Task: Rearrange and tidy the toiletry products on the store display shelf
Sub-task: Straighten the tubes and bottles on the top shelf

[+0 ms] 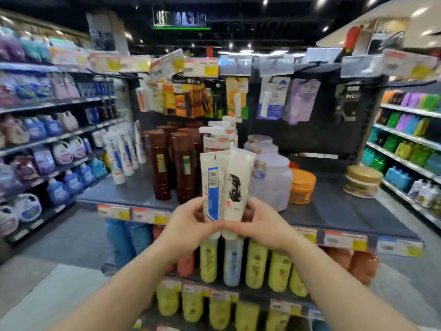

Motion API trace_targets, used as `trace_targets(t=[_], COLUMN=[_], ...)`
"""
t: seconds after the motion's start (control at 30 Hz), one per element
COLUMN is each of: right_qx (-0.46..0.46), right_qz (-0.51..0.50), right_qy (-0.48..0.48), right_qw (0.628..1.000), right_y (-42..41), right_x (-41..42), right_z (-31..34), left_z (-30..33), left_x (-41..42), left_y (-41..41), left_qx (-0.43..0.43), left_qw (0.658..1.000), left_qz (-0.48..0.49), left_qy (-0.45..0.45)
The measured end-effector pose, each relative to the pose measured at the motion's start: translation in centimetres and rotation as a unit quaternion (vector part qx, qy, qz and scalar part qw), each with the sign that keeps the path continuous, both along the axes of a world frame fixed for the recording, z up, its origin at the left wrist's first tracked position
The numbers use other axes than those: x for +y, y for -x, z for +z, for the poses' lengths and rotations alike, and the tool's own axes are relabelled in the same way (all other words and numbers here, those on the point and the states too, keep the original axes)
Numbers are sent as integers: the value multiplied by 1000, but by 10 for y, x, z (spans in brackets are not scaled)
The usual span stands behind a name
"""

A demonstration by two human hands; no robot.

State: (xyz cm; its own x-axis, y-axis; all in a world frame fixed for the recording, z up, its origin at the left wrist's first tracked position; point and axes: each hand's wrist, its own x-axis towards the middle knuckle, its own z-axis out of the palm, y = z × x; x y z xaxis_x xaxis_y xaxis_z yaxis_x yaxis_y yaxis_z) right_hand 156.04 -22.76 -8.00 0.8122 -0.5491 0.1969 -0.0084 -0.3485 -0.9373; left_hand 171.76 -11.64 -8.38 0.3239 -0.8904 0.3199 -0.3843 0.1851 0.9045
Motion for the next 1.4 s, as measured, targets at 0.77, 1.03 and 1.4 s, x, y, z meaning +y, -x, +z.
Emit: trace_targets(t=[0.77,1.03,1.4], right_qx=[67,127,159], right_qz=[-134,-220,-231], right_qy=[89,95,38], right_qw=[985,963,959], right_y=[-339,-349,-348], right_x=[55,42,58], right_z=[0,-21,-12], left_z=[6,-31,-24], left_x=[62,10,1], left_y=[-341,-371,-405], left_qx=[-23,-32,-87], left_qw=[995,994,974], left_qz=[93,34,-157], left_qy=[-27,-98,-139])
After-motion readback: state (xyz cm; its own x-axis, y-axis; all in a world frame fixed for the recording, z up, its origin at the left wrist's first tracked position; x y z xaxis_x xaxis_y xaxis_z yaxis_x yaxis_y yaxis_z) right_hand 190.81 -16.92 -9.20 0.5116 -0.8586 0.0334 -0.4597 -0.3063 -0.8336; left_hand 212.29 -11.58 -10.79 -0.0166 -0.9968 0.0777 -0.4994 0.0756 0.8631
